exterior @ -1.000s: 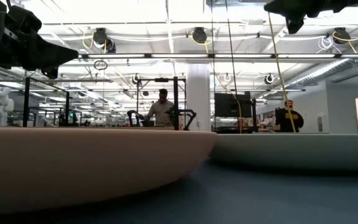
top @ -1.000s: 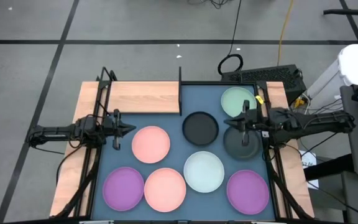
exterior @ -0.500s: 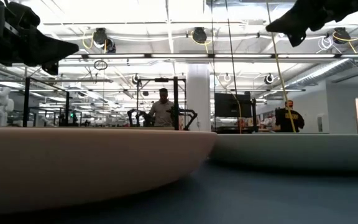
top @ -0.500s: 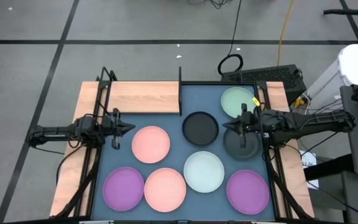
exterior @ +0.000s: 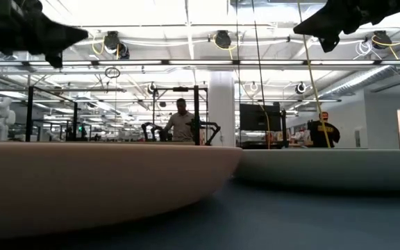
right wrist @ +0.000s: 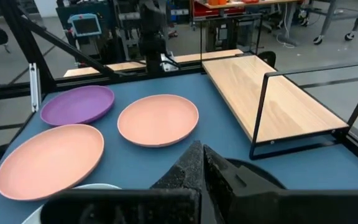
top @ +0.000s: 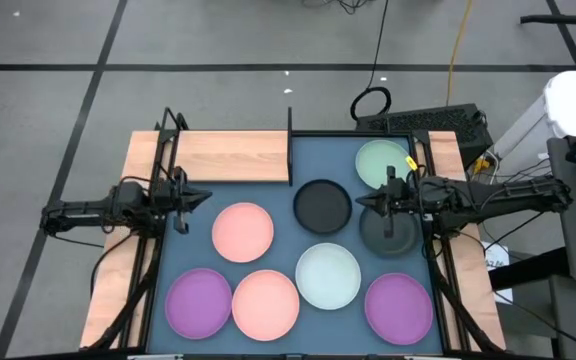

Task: Place and stack plates onto a shelf
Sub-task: Put the right black plate on the shelf

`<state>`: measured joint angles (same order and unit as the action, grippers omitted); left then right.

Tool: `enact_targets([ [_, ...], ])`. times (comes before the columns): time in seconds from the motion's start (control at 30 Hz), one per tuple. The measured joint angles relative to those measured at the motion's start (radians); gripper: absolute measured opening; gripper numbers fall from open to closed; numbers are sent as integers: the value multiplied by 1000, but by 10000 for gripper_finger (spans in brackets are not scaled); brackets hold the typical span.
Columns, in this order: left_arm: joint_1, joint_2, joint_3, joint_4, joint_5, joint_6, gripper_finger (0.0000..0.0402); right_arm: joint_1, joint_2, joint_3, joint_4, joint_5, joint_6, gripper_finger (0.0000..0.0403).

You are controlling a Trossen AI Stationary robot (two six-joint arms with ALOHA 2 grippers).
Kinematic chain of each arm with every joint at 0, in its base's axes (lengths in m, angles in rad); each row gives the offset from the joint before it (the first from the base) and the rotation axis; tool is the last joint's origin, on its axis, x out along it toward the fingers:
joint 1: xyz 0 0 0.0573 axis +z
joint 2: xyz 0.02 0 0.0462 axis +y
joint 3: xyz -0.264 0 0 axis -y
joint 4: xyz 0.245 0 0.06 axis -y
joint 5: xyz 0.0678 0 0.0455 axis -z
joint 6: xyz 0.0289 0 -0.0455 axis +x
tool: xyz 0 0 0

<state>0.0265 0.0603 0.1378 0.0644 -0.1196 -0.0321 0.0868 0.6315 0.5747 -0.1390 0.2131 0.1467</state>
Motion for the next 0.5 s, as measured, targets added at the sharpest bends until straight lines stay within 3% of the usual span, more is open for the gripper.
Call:
enact_targets([
  [0.3,0,223,266,-204,8,-86,3,0,23,-1,0,2,51,0],
  [0.5,0,386,400,-236,9,-95,3,0,47,-2,0,3,51,0],
])
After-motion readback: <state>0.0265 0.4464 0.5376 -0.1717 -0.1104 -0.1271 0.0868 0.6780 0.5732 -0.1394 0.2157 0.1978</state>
